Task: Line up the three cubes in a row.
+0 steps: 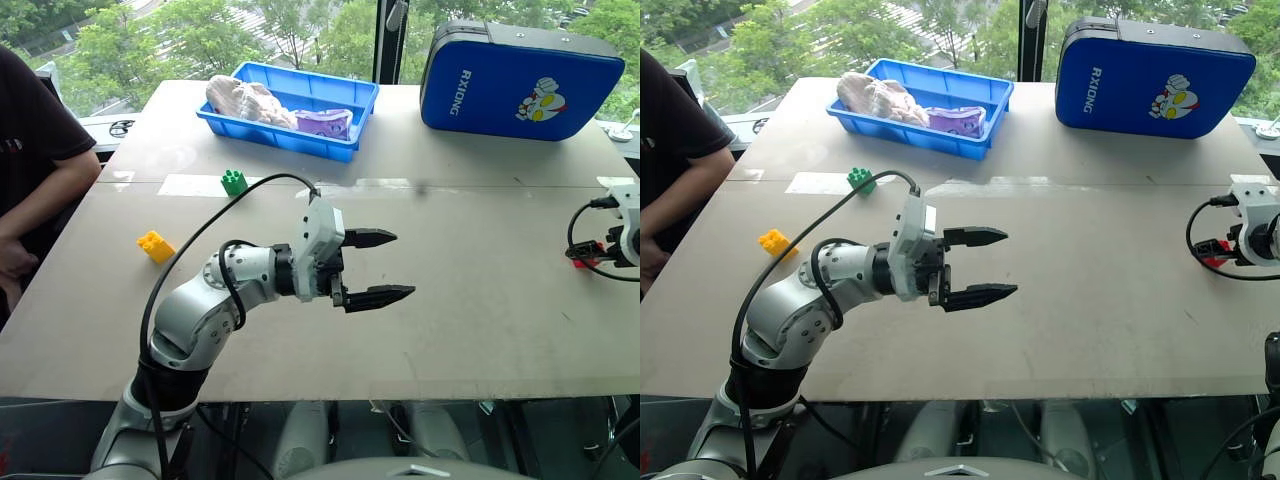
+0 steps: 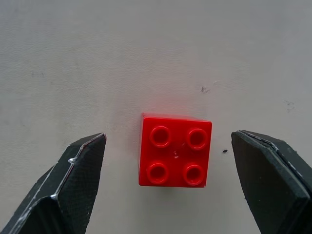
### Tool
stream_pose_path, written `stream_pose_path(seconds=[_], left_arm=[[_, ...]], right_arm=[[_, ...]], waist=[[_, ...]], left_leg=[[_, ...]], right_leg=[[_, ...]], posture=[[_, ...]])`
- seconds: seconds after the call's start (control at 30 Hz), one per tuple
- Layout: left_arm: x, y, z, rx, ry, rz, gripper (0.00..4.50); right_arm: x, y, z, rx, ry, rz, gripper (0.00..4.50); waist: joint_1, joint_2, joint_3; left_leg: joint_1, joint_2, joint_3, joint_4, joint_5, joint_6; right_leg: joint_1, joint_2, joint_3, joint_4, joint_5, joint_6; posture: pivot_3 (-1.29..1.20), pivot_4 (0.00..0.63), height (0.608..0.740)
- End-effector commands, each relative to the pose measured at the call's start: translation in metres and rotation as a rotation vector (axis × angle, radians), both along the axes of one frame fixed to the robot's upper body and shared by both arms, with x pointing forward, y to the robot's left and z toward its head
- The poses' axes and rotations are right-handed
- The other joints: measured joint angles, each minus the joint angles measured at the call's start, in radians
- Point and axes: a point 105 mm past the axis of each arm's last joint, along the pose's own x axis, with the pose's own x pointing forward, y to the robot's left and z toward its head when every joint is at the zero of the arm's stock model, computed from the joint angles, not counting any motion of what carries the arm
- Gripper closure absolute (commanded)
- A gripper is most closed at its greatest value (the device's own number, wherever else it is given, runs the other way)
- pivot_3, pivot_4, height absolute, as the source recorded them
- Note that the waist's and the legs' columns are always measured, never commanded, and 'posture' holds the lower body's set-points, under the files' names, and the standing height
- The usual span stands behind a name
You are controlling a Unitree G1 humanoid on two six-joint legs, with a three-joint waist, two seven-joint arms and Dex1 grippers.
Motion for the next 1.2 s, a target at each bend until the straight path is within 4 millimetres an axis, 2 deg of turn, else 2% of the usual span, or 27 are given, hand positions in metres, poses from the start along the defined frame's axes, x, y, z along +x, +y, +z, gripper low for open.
stream_pose_path(seconds=[0.03,0.1,0.17,0.23,0.3,0.33,0.4,0.47,0.53,0.6,0.7,0.77,0.9,1.2], left_arm=[[-0.006,0.002,0.010,-0.014,-0.053,-0.004,0.03],[-0.006,0.003,0.010,-0.012,-0.052,-0.002,0.03],[-0.005,0.004,0.010,-0.014,-0.049,0.005,0.03],[-0.005,0.006,0.008,-0.010,-0.045,0.011,0.03],[-0.005,0.009,0.007,-0.016,-0.036,0.025,0.03],[-0.005,0.012,0.007,-0.021,-0.030,0.033,0.03],[-0.005,0.022,0.001,-0.013,-0.016,0.066,0.03],[-0.007,0.036,-0.006,0.014,-0.011,0.102,0.03],[-0.009,0.052,-0.010,0.041,-0.007,0.146,0.03],[-0.010,0.065,-0.013,0.073,-0.014,0.182,0.03],[-0.015,0.082,-0.015,0.114,-0.016,0.211,0.03],[-0.019,0.089,-0.018,0.141,-0.014,0.211,0.03],[-0.023,0.101,-0.020,0.192,-0.022,0.229,0.03],[-0.024,0.114,-0.023,0.228,-0.007,0.279,0.03]], right_arm=[[0.003,-0.003,0.009,-0.016,-0.034,-0.003,1.42],[0.003,-0.004,0.006,-0.023,-0.030,-0.002,2.48],[0.004,-0.002,0.006,-0.013,-0.039,0.004,3.18],[0.007,0.002,0.010,-0.016,-0.058,0.042,3.17],[0.011,0.021,0.019,0.033,-0.095,0.152,3.17],[0.013,0.033,0.025,0.044,-0.125,0.234,3.17],[0.015,0.089,0.051,0.149,-0.277,0.539,3.17],[0.001,0.139,0.069,0.117,-0.351,0.875,3.17],[-0.011,0.180,0.067,0.018,-0.303,1.148,3.17],[-0.012,0.210,0.065,-0.057,-0.276,1.321,3.17],[-0.009,0.249,0.059,-0.114,-0.231,1.525,3.17],[-0.002,0.269,0.054,-0.128,-0.198,1.588,3.17],[0.016,0.286,0.041,-0.169,-0.114,1.606,3.17],[0.027,0.302,0.031,-0.224,-0.038,1.650,3.17]], waist=[[0.000,0.000,0.000],[0.000,0.000,0.000],[0.001,0.000,0.000],[0.001,0.000,0.000],[-0.001,0.000,0.000],[-0.004,0.000,0.000],[-0.009,0.000,0.000],[-0.020,0.002,0.001],[-0.029,0.004,0.003],[-0.028,0.004,0.003],[-0.025,0.004,0.003],[-0.022,0.004,0.003],[-0.012,0.004,0.003],[-0.021,0.005,0.003]], left_leg=[[0.000,0.000,0.000,0.000,0.000,0.000],[0.000,0.000,0.000,0.000,0.000,0.000],[0.000,0.000,0.000,0.000,0.000,0.000],[0.000,0.000,0.000,0.000,0.000,0.000],[0.000,0.000,0.000,0.000,0.000,0.000],[0.000,0.000,0.000,0.000,0.000,0.000],[0.001,0.001,0.000,0.000,0.000,0.000],[0.001,0.002,-0.001,-0.001,0.000,0.000],[0.000,0.003,-0.001,-0.001,0.000,0.000],[0.001,0.008,-0.001,-0.001,0.000,0.000],[0.001,0.012,0.000,0.000,0.000,-0.001],[0.001,0.013,0.001,0.000,0.000,-0.002],[-0.001,0.013,0.002,0.000,0.001,-0.003],[-0.002,0.014,0.007,-0.001,0.002,-0.006]], right_leg=[[0.000,0.000,0.000,0.000,0.000,0.000],[0.000,0.000,0.000,0.000,0.000,0.000],[0.000,0.000,0.000,0.000,0.000,0.000],[0.000,0.000,0.000,0.000,0.000,0.000],[0.000,0.000,0.000,0.000,0.000,0.000],[0.000,0.000,0.000,0.000,0.000,0.000],[0.000,0.000,0.000,0.001,0.001,0.001],[-0.001,0.001,0.000,0.001,0.002,0.004],[-0.002,0.003,0.000,0.001,0.000,0.008],[-0.003,0.006,0.000,0.001,0.000,0.008],[-0.003,0.007,-0.001,0.001,-0.001,0.002],[-0.003,0.008,-0.001,0.001,-0.001,0.001],[-0.005,0.006,-0.001,0.001,0.002,-0.004],[-0.008,0.007,0.001,0.001,0.002,-0.004]], posture=[[0.00,0.150,0.740],[0.00,0.150,0.740],[0.00,0.150,0.740],[0.00,0.150,0.740],[0.00,0.150,0.740],[0.00,0.150,0.740],[0.00,0.150,0.740],[0.00,0.150,0.740],[0.00,0.150,0.740],[0.00,0.150,0.740],[0.00,0.150,0.740],[0.00,0.150,0.740],[0.00,0.150,0.740],[0.00,0.150,0.740]])
